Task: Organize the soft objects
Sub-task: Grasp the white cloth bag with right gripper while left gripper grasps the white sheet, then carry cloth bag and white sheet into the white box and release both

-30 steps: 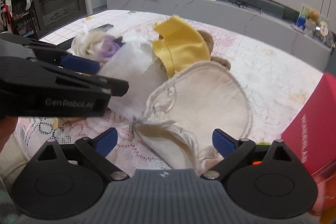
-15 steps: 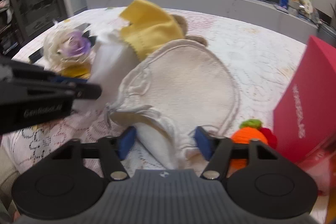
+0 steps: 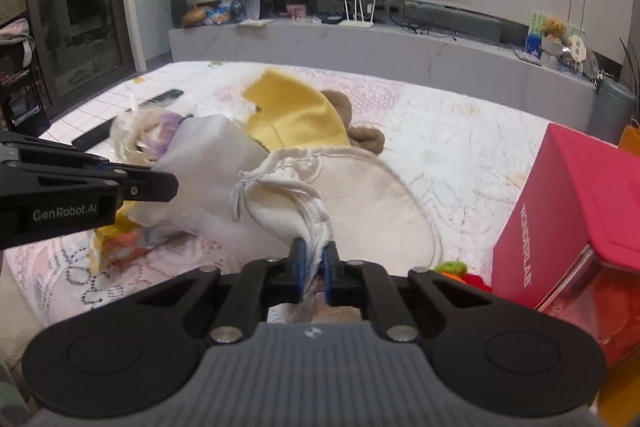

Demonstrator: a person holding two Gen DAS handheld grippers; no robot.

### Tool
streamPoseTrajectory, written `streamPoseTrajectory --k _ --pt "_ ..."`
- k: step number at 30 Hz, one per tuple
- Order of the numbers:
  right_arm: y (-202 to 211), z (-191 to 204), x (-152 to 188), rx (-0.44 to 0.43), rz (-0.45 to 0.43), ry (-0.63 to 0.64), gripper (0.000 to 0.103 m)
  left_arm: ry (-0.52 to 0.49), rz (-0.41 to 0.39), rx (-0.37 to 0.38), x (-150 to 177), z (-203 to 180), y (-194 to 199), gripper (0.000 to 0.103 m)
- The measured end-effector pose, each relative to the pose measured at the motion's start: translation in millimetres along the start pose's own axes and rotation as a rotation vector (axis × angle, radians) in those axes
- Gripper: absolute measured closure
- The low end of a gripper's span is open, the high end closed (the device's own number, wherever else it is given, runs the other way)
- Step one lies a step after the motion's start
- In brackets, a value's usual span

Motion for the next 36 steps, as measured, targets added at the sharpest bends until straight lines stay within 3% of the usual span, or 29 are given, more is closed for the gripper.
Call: streamPoseTrajectory --k 13,20,36 --pt "46.8 22.6 -4.7 -0.051 -0.064 0.008 0.097 0.01 -0.058 -0.104 4.3 -13.4 44.1 0.099" --pt "82.8 39.6 -15.2 -0.063 -0.112 0.054 0.097 0.086 -0.042 -0.149 12.6 -14.3 74.3 0.099" --pt "175.7 41.4 -3.5 -0.033 -0.208 0.029 0.097 0.025 -0.137 -0.13 0.3 -48.6 144.9 0.099"
Point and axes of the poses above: each gripper's, at about its wrist camera, not at the fingertips, and y roughly against the way its jaws point, z to its left, x to its underside, the point moved 3 cm from there along -y, roughly the way its jaws point, and after that the axes turned 5 degrees about -x, right-handed, at the moved point
